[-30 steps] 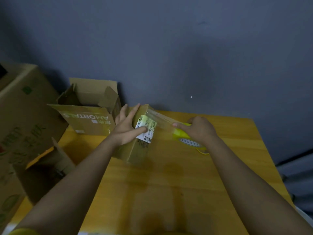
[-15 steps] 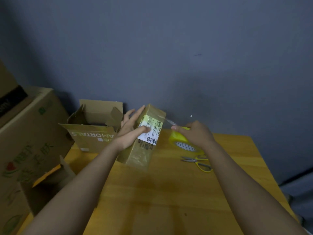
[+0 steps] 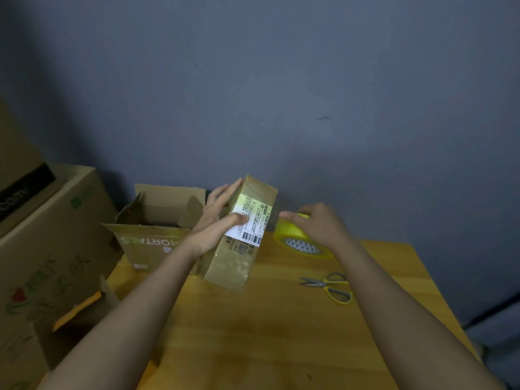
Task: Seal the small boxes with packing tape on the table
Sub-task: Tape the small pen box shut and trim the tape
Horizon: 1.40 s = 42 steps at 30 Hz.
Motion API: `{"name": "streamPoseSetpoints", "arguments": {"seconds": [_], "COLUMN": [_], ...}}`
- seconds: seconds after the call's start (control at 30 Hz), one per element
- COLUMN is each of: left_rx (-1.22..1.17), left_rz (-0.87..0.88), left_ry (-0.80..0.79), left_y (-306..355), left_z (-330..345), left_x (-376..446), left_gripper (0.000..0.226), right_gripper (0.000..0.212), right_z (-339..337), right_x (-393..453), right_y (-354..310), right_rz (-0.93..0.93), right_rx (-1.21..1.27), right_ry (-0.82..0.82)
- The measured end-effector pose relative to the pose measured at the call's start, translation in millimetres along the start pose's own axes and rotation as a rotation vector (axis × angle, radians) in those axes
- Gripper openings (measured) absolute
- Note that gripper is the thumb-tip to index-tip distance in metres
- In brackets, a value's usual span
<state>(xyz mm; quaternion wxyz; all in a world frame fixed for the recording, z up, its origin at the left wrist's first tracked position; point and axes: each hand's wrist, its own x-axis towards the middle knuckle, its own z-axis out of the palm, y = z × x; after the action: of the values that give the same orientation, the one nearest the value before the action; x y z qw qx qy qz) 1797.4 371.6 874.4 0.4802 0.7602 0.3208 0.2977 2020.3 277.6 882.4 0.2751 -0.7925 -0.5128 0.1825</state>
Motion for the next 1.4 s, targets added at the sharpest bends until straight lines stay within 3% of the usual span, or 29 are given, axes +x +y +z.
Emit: {"name": "streamPoseSetpoints", "arguments": {"seconds": [0.17,0.4,0.57,0.63,0.73,0.87,0.93,1.03,1.2,1.4], "left_rx": [-0.207,-0.285,-0.209,-0.210,-0.187,-0.278,-0.310,-0.336,-0.167,-0.130], "left_rz": [-0.019,-0.036,-0.141,-0.243,-0.368,-0.482,-0.550,-0.654,-0.695,-0.821], "left_ry": [-0.063,-0.120,-0.147,-0.162,-0.145,-0.095,-0.053,0.045,0.077,-0.044], "left_y": [3,4,-19,-36,-58,-99,-121,-144,-177,-208], "left_z": [-1,0,6,15,31,53,64,76,79,69], "left_x": [-4,-9,-22,-28,-39,-54,-62,-74,-83,-84], "left_gripper": [0.077,0.079,0.073,0.070,0.089,0.078,0.081,0.066,0.059,0.066], "right_gripper": [0.076,0.057,0.071,0.059,0.044,0.041,0.042,0.049,0.071,0.058], "right_z": [2,5,21,37,62,102,121,148,175,175], "right_x": [7,14,11,5,-10,-29,-38,-49,-61,-77], "right_y": [-13,-22,-10,-6,-1,11,19,29,45,62], "right_rz": [-0.067,-0.177,-0.179,-0.210,-0.248,-0.178,-0.124,-0.062,0.044,0.147], "right_rx": [0.146,0.172,-0.099,-0.225,-0.504,-0.670,-0.660,-0.662,-0.636,-0.228], "right_ry": [-0.031,-0.148,-0.175,-0.185,-0.181,-0.311,-0.345,-0.355,-0.317,-0.249]}}
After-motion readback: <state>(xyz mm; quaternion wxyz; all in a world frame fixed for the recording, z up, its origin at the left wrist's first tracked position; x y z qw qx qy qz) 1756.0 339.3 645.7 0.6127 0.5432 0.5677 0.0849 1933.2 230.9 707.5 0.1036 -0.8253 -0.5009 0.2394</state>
